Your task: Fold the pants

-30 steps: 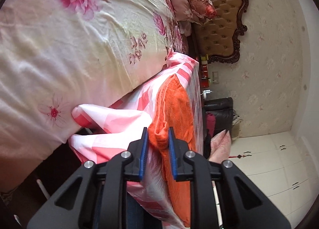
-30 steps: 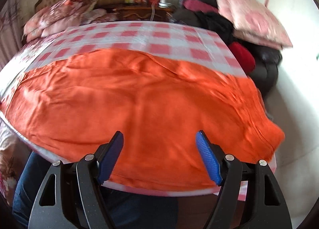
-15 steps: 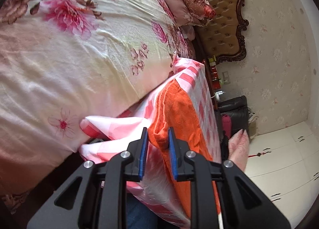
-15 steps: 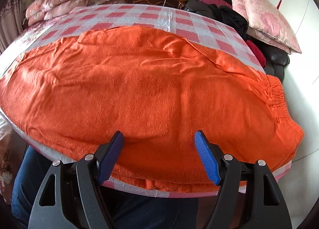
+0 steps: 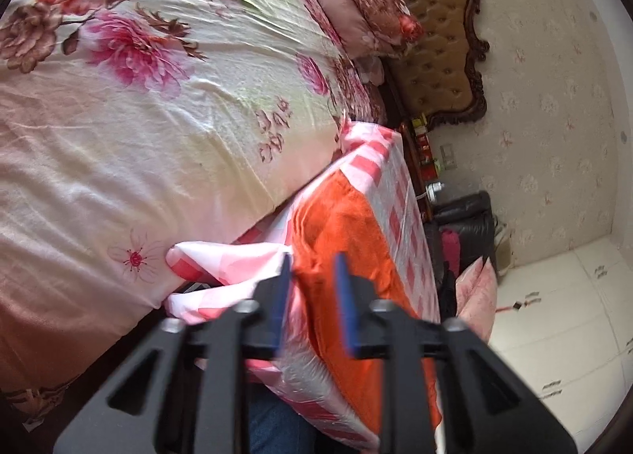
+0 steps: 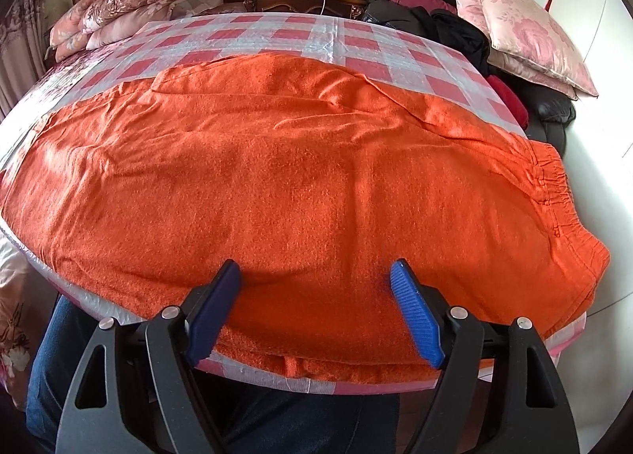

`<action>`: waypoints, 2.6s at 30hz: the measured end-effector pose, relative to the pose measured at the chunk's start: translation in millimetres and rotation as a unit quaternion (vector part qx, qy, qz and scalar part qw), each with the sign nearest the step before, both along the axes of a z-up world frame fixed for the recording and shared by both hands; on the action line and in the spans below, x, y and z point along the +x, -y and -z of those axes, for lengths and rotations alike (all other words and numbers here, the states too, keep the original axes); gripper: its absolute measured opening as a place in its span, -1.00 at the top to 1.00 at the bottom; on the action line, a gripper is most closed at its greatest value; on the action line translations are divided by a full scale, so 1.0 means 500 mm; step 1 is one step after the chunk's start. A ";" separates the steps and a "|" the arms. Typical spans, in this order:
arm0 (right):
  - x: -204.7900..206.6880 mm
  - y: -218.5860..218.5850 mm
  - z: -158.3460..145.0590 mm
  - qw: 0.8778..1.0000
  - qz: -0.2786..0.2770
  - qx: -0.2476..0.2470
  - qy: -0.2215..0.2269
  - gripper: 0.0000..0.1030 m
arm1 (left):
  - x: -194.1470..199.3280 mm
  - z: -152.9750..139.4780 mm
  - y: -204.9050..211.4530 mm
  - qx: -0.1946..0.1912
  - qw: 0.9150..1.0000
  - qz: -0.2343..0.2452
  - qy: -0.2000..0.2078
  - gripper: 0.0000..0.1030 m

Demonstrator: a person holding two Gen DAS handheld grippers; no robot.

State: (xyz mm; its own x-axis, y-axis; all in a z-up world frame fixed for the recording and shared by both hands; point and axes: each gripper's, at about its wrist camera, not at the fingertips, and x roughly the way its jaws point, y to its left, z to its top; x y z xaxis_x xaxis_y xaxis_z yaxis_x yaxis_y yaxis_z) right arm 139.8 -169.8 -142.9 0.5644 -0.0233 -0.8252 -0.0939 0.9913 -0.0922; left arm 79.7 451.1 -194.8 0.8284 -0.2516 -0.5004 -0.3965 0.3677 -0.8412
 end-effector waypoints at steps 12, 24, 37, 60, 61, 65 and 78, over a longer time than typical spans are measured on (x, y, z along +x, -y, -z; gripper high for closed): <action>0.003 0.001 0.002 1.000 0.000 -0.008 -0.006 -0.58 | -0.010 0.086 -0.001 -0.080 0.996 0.024 0.003 -0.08; 0.004 0.005 0.003 1.000 0.001 -0.004 -0.007 -0.60 | 0.027 0.066 0.014 -0.044 0.998 0.033 0.002 0.68; 0.009 0.026 0.001 0.999 -0.001 0.041 -0.017 -0.60 | 0.148 -0.297 0.511 0.583 0.802 0.117 -0.052 0.82; 0.169 -0.081 -0.110 0.912 -0.091 0.372 -0.144 -0.39 | 0.059 -0.152 0.871 0.654 0.708 0.257 0.076 0.82; 0.193 -0.107 -0.109 0.909 -0.097 0.373 -0.156 -0.39 | 0.059 -0.153 0.870 0.654 0.707 0.256 0.077 0.82; 0.270 -0.174 -0.075 0.898 -0.081 0.376 -0.213 -0.39 | 0.053 -0.157 0.867 0.649 0.712 0.254 0.081 0.82; 0.363 -0.267 -0.035 0.907 -0.079 0.351 -0.217 0.83 | 0.019 -0.152 0.911 0.683 0.676 0.259 0.103 0.82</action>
